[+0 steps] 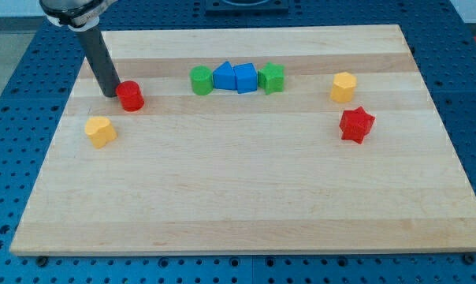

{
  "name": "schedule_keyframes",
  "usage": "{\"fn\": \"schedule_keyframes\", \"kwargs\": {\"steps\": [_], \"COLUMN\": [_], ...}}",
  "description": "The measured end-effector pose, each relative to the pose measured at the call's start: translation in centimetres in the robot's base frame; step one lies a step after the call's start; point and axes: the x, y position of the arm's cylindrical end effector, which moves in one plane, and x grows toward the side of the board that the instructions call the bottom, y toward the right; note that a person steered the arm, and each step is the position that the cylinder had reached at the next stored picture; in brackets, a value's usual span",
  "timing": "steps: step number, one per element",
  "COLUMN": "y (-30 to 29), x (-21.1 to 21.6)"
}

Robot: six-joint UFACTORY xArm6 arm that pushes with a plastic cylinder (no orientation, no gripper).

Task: Push the red circle to the yellow heart

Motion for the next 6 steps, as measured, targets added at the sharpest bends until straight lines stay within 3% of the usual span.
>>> {"fn": "schedule_keyframes", "kwargs": {"steps": [1,2,4,6], "y": [0.0,1.1,1.2,-0.6], "x": [-2.0,-7.5,-6.5,0.0]}}
